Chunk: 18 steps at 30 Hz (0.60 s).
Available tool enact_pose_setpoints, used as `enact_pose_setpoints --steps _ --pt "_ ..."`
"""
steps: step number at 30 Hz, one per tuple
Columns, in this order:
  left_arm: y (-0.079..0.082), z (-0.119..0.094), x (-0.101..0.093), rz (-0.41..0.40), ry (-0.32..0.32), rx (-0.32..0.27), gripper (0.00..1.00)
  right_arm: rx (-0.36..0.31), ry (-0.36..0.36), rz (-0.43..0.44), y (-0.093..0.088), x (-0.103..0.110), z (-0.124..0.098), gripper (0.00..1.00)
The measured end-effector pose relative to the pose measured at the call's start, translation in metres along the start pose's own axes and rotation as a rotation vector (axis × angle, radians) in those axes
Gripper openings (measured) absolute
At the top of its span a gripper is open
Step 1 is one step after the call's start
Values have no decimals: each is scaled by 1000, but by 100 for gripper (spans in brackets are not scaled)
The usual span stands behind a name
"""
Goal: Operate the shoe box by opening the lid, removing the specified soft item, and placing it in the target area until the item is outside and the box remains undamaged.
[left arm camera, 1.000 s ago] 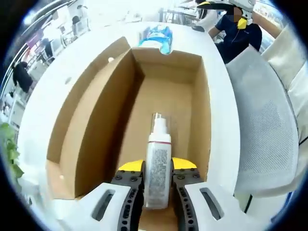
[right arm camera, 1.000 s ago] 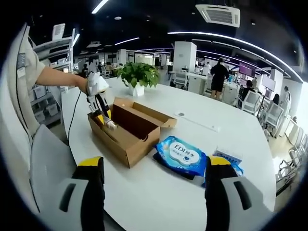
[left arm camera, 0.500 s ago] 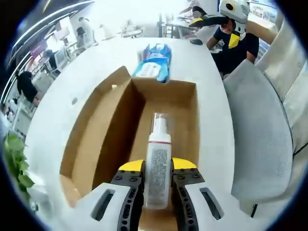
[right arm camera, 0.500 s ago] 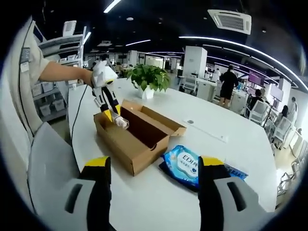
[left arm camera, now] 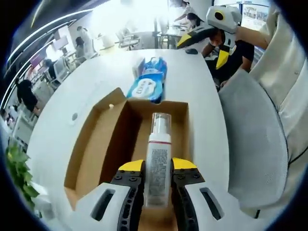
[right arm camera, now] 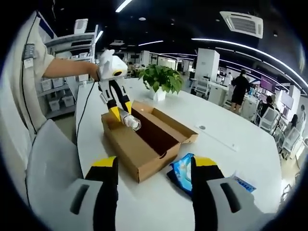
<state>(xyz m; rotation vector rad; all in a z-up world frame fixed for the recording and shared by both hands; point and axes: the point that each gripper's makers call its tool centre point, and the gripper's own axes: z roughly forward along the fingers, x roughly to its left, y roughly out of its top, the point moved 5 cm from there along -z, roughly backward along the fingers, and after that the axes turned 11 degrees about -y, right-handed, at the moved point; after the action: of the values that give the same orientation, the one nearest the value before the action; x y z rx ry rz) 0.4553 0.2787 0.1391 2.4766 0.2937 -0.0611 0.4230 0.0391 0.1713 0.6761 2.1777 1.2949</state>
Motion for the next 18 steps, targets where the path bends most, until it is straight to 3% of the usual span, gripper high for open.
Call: enact_pose_setpoints --steps 18 --pt "23 2 -18 73 -49 -57 18 -38 111 -56 14 21 26 45"
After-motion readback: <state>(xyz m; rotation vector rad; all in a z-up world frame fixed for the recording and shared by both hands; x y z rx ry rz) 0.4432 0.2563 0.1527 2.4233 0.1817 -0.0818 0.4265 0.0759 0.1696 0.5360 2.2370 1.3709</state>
